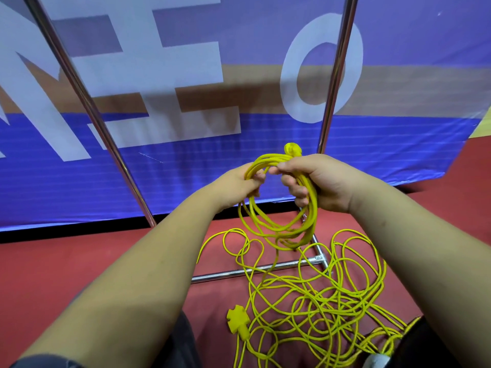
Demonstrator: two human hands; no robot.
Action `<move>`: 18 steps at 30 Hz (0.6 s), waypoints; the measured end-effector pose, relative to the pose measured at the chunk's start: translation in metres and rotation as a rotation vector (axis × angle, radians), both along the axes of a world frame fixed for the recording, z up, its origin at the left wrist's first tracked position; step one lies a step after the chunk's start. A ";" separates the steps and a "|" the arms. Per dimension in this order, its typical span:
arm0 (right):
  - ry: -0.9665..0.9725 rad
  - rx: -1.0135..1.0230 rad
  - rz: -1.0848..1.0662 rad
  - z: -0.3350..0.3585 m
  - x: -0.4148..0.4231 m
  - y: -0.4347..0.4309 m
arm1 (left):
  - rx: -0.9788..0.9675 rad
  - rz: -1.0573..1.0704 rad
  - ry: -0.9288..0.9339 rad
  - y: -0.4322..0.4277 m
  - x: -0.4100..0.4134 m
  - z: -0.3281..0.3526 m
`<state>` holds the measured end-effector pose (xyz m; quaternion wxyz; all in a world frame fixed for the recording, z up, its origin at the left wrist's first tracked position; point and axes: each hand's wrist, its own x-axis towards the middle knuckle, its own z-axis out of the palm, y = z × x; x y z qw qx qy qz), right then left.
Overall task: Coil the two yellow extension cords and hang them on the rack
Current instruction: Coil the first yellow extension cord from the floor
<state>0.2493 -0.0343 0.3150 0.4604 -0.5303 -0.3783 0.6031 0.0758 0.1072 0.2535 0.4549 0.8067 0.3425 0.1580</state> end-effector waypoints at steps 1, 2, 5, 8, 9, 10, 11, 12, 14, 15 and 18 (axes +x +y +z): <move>-0.017 0.003 -0.005 -0.001 0.002 0.000 | 0.065 -0.001 0.024 0.000 0.001 0.003; -0.034 0.000 -0.015 -0.002 0.004 0.000 | 0.145 -0.003 0.059 0.002 0.001 0.005; -0.056 -0.014 -0.027 -0.006 0.007 -0.002 | 0.378 -0.024 0.152 0.004 0.001 0.010; -0.080 -0.026 -0.034 -0.006 0.010 -0.003 | 0.505 -0.037 0.151 0.005 0.002 0.013; -0.094 -0.037 -0.033 -0.006 0.011 -0.003 | 0.529 -0.042 0.143 0.005 0.003 0.014; -0.115 -0.050 -0.027 -0.005 0.012 -0.004 | 0.546 -0.049 0.135 0.005 0.003 0.014; -0.145 -0.061 -0.019 -0.004 0.013 -0.004 | 0.553 -0.057 0.124 0.005 0.003 0.014; -0.168 -0.068 -0.017 -0.004 0.014 -0.004 | 0.551 -0.064 0.113 0.005 0.003 0.013; -0.163 -0.055 -0.028 -0.003 0.012 -0.004 | 0.519 -0.065 0.092 0.003 0.004 0.013; -0.150 -0.041 -0.037 -0.002 0.010 -0.004 | 0.490 -0.054 0.085 0.001 0.005 0.013; -0.134 -0.011 -0.087 -0.002 0.005 -0.001 | 0.309 -0.034 0.076 0.001 0.003 0.010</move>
